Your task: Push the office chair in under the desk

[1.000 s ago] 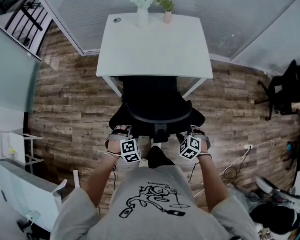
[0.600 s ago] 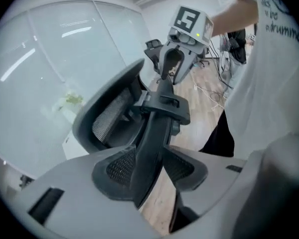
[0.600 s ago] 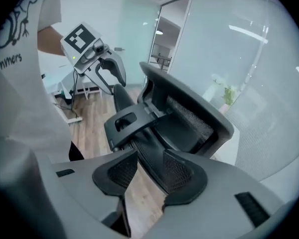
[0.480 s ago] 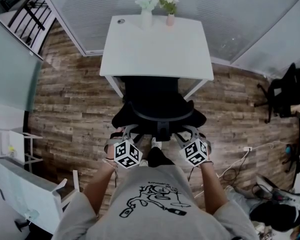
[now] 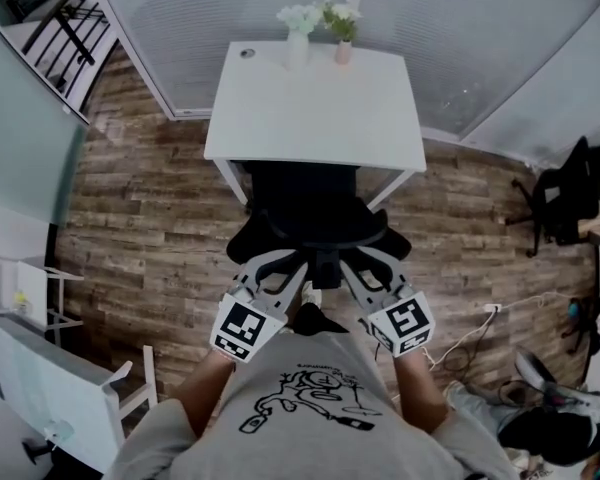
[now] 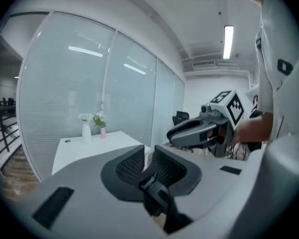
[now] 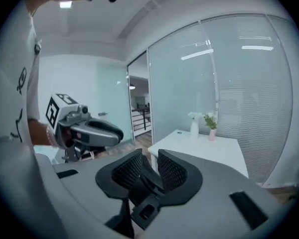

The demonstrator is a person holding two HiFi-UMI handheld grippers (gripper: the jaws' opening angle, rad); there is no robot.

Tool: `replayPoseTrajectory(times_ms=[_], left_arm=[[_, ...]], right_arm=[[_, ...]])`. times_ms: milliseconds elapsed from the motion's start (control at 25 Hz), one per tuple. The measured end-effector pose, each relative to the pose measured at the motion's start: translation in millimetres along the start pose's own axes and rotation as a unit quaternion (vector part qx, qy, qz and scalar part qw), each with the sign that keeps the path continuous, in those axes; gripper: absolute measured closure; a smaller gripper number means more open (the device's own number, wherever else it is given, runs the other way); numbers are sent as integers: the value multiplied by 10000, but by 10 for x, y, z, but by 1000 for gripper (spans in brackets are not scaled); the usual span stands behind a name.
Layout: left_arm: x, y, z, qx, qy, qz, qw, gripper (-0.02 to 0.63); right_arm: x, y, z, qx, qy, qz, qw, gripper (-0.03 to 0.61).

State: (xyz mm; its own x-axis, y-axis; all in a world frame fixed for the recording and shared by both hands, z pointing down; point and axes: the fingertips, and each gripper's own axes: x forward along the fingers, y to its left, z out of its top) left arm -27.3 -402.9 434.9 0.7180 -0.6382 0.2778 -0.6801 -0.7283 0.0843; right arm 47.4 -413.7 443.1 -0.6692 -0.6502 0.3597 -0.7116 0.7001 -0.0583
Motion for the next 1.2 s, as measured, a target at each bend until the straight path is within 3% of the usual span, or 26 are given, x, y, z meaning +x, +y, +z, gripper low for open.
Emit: replayPoseTrajectory(times_ms=[160, 440, 760, 1200], left_arm=[[-127, -95, 445, -370, -635, -4, 9973, 561], [-314, -78, 870, -685, -1185, 120, 9905, 580], [-339, -178, 1002, -664, -1329, -4, 9889, 586], [-336, -243, 1036, -678, -1324, -29, 9889, 594]], right_arm=[[-158, 140, 508, 420, -672, 112, 9968, 479], [-346, 383, 1015, 344, -1167, 164, 9924, 495], [-388, 444, 1147, 423, -1319, 189, 9902, 534], [-397, 471, 1179, 444, -1338, 222, 9898, 534]])
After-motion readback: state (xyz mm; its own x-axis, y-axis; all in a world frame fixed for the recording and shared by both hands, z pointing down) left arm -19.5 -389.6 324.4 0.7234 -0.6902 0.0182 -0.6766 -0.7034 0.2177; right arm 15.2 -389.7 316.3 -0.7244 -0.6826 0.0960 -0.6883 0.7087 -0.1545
